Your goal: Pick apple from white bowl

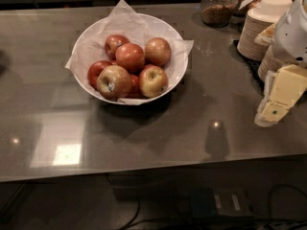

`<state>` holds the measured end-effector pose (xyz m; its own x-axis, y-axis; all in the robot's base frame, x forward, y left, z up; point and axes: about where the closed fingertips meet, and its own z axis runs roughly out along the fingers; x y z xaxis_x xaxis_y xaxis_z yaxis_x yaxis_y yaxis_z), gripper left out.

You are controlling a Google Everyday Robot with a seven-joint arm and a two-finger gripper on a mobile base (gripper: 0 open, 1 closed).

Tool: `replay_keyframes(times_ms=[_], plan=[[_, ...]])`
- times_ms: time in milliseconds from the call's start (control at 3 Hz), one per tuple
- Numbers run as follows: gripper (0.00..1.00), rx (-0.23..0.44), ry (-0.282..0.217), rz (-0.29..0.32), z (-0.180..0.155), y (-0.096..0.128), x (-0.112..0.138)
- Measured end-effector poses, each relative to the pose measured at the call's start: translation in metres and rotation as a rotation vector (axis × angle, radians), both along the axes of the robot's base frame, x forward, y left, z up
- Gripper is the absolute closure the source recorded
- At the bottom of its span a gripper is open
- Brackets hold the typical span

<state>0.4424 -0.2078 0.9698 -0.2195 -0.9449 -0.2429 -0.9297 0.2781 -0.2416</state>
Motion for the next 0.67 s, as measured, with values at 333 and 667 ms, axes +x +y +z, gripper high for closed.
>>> replay_keyframes(times_ms=[333, 667], plan=[[0.00, 0.148, 0.004, 0.006, -0.022, 0.023, 0.015], [0.00, 0.357, 0.007, 0.042, -0.025, 0.056, 0.033]])
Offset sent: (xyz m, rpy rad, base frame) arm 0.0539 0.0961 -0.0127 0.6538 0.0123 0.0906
